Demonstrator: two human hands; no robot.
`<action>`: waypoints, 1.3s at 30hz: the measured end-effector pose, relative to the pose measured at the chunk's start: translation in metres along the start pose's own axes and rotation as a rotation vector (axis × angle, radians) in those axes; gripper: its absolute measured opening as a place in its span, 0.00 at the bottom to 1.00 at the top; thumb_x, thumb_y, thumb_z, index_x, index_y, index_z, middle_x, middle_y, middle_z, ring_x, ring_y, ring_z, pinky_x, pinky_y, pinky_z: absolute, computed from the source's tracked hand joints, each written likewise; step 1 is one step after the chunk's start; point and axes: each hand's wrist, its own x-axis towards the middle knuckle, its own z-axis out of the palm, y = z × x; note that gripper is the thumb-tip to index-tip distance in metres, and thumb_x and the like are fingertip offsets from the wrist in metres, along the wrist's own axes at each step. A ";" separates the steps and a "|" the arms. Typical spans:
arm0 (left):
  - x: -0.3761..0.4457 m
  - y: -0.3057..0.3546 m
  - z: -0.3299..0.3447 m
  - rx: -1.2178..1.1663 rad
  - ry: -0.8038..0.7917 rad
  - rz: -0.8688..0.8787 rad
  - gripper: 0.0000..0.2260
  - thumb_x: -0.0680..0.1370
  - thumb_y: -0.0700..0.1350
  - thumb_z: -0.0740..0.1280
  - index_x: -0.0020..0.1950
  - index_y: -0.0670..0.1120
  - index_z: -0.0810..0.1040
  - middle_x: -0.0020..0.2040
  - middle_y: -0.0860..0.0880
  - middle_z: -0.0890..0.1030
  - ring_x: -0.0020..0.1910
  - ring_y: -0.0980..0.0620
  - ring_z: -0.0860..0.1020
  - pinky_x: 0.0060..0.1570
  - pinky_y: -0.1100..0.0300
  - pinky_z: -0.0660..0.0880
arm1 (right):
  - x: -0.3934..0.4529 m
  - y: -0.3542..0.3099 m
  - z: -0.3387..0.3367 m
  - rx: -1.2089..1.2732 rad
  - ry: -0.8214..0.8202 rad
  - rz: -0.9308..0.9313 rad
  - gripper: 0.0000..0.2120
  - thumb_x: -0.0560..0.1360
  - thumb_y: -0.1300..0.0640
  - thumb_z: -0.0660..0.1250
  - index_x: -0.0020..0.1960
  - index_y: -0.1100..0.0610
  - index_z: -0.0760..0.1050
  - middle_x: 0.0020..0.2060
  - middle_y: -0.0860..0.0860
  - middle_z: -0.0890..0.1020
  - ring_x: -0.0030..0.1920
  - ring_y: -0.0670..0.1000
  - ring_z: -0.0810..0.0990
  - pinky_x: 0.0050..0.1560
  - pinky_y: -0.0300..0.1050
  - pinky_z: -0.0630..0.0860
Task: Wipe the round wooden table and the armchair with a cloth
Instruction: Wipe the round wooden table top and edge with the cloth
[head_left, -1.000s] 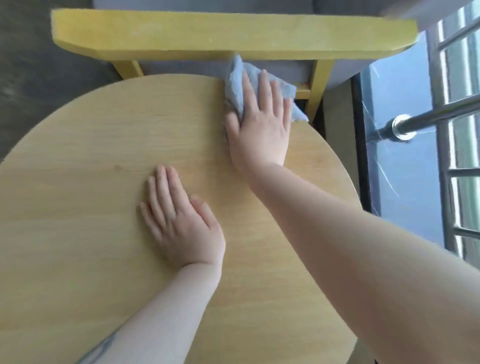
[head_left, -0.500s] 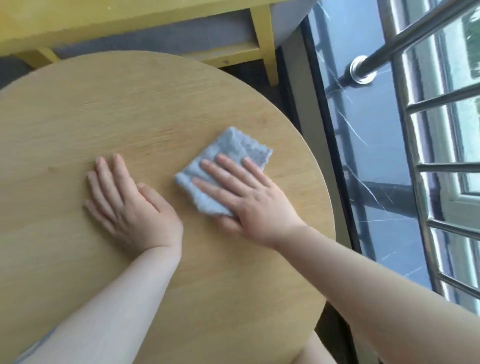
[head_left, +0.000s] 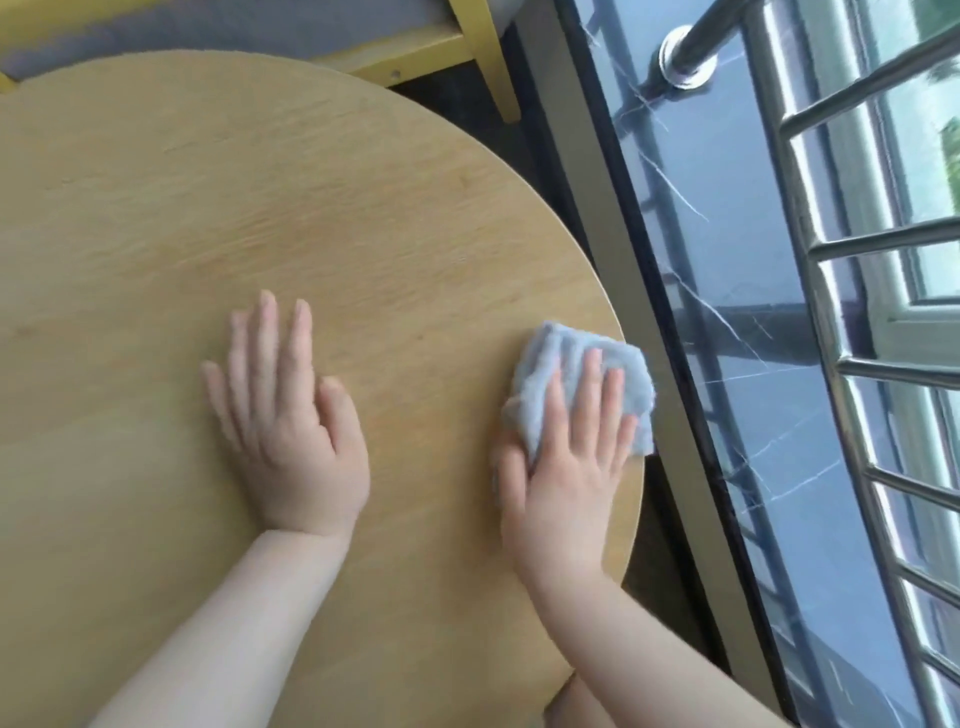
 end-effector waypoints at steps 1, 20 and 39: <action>-0.014 0.004 0.001 0.000 -0.059 0.030 0.24 0.77 0.41 0.57 0.74 0.45 0.66 0.75 0.45 0.64 0.76 0.46 0.58 0.74 0.49 0.48 | -0.018 -0.001 0.002 -0.055 -0.118 -0.278 0.36 0.71 0.48 0.61 0.77 0.50 0.54 0.77 0.51 0.52 0.78 0.53 0.45 0.76 0.54 0.42; -0.062 0.004 0.000 -0.002 -0.031 0.020 0.21 0.80 0.41 0.55 0.72 0.45 0.70 0.74 0.47 0.68 0.75 0.48 0.62 0.74 0.47 0.56 | -0.029 0.010 0.004 -0.070 -0.062 -0.247 0.33 0.72 0.49 0.60 0.75 0.52 0.57 0.77 0.52 0.55 0.77 0.54 0.48 0.75 0.57 0.47; -0.217 -0.059 -0.037 -0.011 -0.129 0.001 0.23 0.80 0.42 0.52 0.76 0.45 0.62 0.77 0.49 0.61 0.77 0.50 0.55 0.75 0.51 0.47 | -0.097 0.043 0.019 -0.017 0.141 0.041 0.31 0.73 0.51 0.58 0.75 0.54 0.61 0.76 0.52 0.58 0.77 0.54 0.52 0.75 0.59 0.48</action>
